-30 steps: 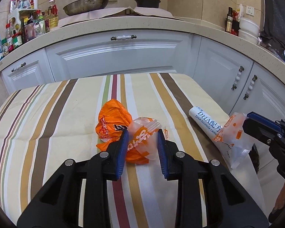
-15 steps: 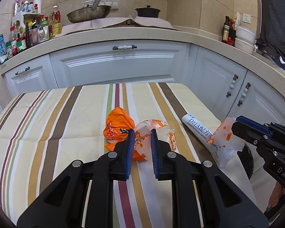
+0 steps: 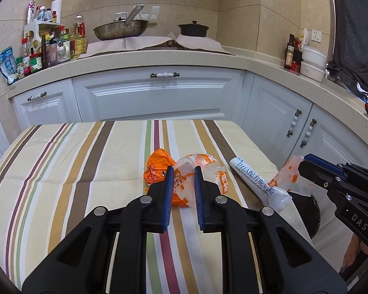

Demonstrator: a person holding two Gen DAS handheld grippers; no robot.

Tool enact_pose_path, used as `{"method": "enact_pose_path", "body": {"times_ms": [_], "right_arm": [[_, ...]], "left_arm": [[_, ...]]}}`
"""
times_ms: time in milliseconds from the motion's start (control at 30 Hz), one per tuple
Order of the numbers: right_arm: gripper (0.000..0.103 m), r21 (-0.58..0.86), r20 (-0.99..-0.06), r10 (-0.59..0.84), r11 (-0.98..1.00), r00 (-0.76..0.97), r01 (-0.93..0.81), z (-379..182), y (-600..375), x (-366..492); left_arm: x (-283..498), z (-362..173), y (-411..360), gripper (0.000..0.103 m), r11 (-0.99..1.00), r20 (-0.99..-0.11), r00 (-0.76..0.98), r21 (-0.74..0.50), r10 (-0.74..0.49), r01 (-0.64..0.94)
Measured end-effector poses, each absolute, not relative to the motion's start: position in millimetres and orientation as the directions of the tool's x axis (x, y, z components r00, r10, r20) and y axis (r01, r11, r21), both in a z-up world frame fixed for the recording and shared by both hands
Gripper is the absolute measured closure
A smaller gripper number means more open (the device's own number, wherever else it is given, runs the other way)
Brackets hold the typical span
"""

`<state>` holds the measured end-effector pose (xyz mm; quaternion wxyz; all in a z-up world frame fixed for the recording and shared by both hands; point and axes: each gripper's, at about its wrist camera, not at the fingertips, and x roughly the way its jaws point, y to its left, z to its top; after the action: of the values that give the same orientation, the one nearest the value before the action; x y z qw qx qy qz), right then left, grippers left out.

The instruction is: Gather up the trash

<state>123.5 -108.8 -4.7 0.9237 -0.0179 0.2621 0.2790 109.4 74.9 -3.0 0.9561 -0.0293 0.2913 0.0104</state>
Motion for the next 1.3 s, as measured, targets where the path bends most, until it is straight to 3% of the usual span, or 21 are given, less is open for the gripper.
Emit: {"method": "enact_pose_path", "body": {"times_ms": [533,900,1300], "right_arm": [[0.092,0.054,-0.452,0.403,0.903,0.796,-0.427,16.1,-143.0,96.9],[0.092,0.027,-0.466,0.234,0.968,0.853,-0.251,7.2,-212.8,90.1],[0.092,0.017,-0.508,0.128,0.990,0.852,-0.139,-25.1,-267.4,107.7]], "left_arm": [[74.7,25.8,47.1,0.087,0.998,-0.494,0.869,-0.060,-0.030,0.000],[82.5,24.8,-37.1,0.087,0.983,-0.496,0.849,-0.065,-0.182,0.172],[122.0,-6.1,-130.8,0.087,0.963,-0.539,0.808,-0.017,-0.236,0.270]]}}
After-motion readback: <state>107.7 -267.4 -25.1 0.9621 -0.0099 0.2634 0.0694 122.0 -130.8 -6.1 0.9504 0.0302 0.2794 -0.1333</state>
